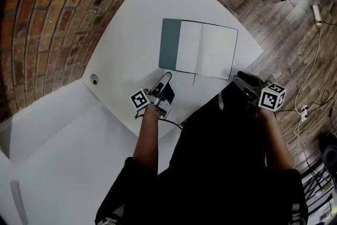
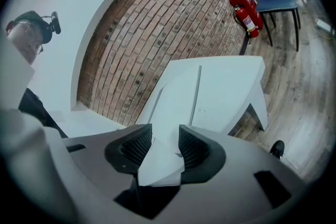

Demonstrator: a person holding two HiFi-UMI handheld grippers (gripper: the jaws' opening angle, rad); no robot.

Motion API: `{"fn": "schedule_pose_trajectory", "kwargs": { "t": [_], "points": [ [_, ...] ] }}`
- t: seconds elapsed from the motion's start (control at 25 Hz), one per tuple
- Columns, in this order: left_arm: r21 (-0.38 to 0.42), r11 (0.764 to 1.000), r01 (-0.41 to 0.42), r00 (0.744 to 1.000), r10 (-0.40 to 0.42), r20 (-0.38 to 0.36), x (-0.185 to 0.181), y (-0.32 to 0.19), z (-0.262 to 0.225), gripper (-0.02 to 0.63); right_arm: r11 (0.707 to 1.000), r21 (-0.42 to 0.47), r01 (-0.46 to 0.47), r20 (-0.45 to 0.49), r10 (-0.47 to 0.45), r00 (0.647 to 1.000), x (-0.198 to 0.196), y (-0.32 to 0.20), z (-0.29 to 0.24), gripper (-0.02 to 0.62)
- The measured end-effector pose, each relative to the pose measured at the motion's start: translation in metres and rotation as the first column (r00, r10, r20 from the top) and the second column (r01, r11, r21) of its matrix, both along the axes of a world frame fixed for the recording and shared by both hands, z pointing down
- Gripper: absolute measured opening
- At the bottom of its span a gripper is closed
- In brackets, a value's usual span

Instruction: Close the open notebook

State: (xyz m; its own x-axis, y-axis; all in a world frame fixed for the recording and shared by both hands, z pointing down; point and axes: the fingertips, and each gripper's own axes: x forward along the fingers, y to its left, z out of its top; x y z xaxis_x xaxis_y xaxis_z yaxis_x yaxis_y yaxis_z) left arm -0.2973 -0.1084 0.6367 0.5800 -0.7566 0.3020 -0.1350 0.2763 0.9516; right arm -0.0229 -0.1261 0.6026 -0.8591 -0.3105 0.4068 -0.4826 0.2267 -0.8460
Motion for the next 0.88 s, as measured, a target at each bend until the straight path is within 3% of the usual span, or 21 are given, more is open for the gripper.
{"fn": "schedule_pose_trajectory", "kwargs": {
  "t": [0.4,0.6,0.88],
  "points": [
    [-0.061,0.976,0.209,0.972,-0.214,-0.095,0.000,-0.013,0.005,0.172,0.999,0.008,-0.036,0.001,0.036,0.999,0.013,0.011,0.000,0.161],
    [-0.083,0.978,0.193,0.975,-0.201,-0.092,0.012,-0.007,0.001,0.213,0.998,0.003,-0.055,0.009,0.055,0.998,0.019,0.015,-0.002,0.160],
    [-0.154,0.973,0.173,0.985,-0.172,0.020,0.025,-0.006,0.003,0.252,0.998,0.001,-0.069,0.025,0.069,0.997,0.023,0.016,0.001,0.152]
  ]
}}
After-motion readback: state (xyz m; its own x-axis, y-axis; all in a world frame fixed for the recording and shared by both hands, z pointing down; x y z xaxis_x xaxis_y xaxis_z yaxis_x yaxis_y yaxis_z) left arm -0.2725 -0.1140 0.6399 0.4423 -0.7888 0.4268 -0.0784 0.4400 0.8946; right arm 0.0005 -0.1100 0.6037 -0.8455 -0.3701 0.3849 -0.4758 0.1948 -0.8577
